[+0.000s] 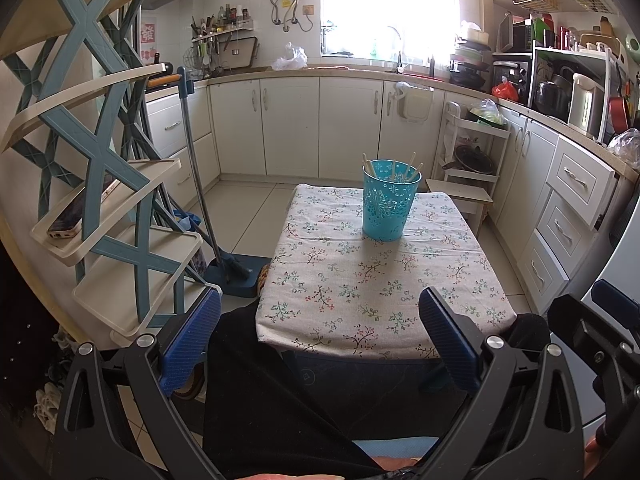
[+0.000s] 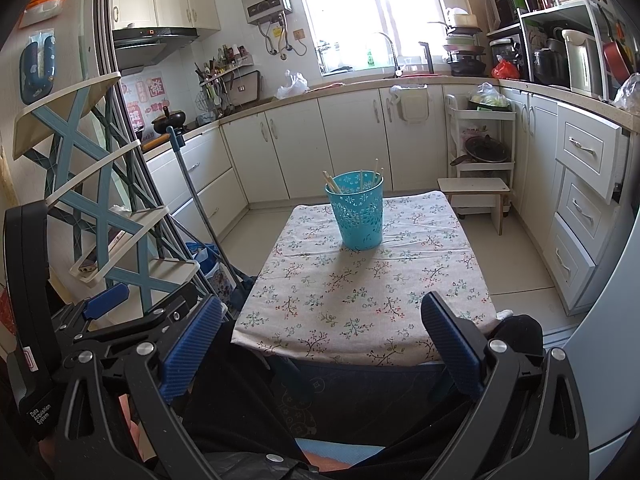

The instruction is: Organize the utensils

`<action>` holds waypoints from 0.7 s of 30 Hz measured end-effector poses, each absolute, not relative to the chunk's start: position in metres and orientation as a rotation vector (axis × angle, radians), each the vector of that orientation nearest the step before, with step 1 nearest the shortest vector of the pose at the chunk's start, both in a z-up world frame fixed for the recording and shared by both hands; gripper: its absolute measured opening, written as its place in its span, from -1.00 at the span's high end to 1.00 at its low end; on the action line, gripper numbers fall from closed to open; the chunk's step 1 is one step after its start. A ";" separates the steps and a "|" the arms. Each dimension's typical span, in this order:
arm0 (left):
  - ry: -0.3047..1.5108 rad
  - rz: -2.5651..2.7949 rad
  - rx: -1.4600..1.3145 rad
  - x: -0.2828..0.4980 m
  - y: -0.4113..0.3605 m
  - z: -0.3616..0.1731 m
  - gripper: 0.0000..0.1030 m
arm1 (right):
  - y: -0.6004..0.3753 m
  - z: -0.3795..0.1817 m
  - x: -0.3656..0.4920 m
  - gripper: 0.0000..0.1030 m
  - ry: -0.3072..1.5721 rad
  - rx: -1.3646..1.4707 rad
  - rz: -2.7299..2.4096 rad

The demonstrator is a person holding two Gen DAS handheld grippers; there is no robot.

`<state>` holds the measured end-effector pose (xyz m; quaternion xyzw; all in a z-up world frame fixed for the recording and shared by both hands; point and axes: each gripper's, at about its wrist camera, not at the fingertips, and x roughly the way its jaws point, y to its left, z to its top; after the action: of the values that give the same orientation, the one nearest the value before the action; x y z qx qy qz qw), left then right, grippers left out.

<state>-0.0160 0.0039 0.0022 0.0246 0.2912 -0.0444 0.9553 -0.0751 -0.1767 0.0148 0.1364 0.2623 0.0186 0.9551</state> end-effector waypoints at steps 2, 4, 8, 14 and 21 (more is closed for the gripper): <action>0.591 -0.091 0.050 -0.015 0.004 0.003 -0.85 | -0.177 0.016 -0.074 -0.86 0.533 0.277 0.038; 0.590 -0.091 0.051 -0.016 0.004 0.002 -0.85 | -0.177 0.015 -0.075 -0.86 0.533 0.276 0.038; 0.591 -0.090 0.050 -0.015 0.004 0.003 -0.85 | -0.178 0.015 -0.075 -0.86 0.533 0.276 0.038; 0.591 -0.090 0.050 -0.016 0.004 0.003 -0.85 | -0.177 0.015 -0.075 -0.86 0.534 0.277 0.038; 0.602 -0.122 0.037 -0.016 0.002 -0.003 -0.85 | -0.178 0.013 -0.075 -0.86 0.536 0.278 0.037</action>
<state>-0.0162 0.0020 -0.0033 0.0180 0.2964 -0.0600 0.9530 -0.0751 -0.1776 0.0132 0.1368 0.2639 0.0181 0.9546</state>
